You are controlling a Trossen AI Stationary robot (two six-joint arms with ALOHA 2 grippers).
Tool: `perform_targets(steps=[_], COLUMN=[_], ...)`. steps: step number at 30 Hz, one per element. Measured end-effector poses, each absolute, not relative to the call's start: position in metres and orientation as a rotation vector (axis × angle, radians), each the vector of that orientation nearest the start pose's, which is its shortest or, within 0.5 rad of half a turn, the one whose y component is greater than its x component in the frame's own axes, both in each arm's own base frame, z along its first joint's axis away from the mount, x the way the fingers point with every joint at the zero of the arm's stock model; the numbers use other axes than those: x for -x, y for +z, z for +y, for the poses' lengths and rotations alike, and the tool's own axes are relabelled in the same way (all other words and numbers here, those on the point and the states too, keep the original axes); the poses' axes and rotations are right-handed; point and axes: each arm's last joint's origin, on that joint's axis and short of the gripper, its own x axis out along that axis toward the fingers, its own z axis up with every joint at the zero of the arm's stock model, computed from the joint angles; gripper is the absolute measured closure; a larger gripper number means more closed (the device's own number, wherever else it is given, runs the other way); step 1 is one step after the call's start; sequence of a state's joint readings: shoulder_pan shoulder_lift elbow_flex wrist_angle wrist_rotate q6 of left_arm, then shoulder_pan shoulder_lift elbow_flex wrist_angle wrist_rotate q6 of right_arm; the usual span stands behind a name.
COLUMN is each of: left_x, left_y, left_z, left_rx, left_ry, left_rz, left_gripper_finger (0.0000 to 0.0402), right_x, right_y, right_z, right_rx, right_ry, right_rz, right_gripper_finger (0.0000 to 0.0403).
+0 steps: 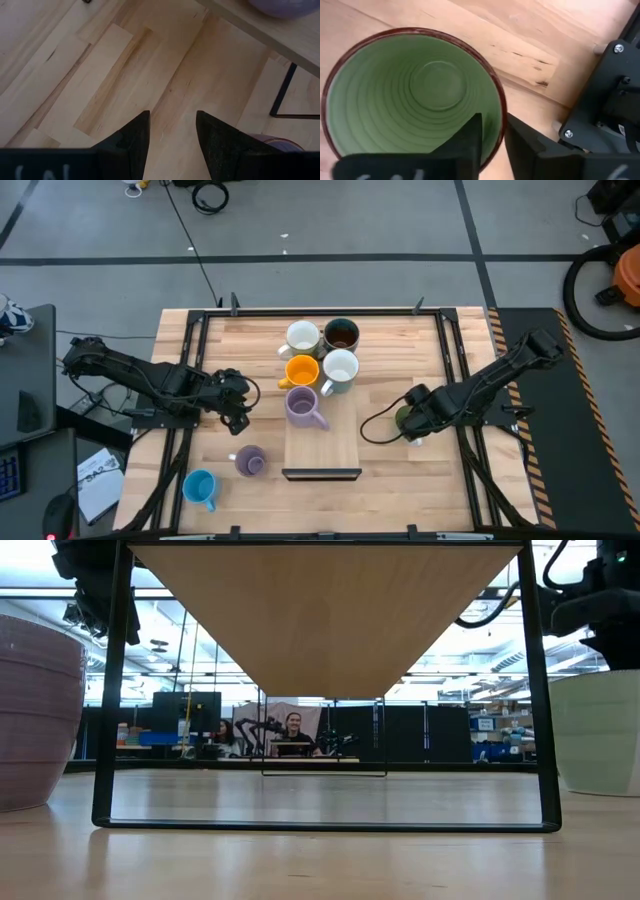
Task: Place coffee mugs
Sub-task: Put the light green mug on the shelf
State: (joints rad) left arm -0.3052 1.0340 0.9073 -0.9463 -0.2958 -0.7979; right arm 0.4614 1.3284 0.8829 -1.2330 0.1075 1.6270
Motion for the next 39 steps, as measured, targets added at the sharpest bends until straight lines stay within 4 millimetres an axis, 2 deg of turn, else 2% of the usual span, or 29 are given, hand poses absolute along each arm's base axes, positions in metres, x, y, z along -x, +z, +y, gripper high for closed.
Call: perform_targets(steps=[6, 13, 28, 39], left_x=[-0.175, -0.175, -0.175, -0.175], left_y=[0.275, 0.275, 0.275, 0.275], left_z=[-0.046, -0.046, -0.046, -0.046], left_rx=[0.410, 0.410, 0.410, 0.410], left_ry=[0.391, 0.391, 0.391, 0.391], left_rz=[0.950, 0.950, 0.950, 0.950], left_gripper_finger=[0.0235, 0.0235, 0.0235, 0.0235], right_x=[-0.177, -0.182, -0.209, -0.207], right_y=[0.214, 0.221, 0.296, 0.351], right_z=[0.084, 0.087, 0.088, 0.077], right_rx=[-0.756, -0.742, -0.794, -0.828], right_ry=[-0.953, -0.902, -0.613, -0.547], right_rz=[1.329, 1.335, 1.269, 1.237], right_gripper_finger=[0.0381, 0.0378, 0.0380, 0.0380])
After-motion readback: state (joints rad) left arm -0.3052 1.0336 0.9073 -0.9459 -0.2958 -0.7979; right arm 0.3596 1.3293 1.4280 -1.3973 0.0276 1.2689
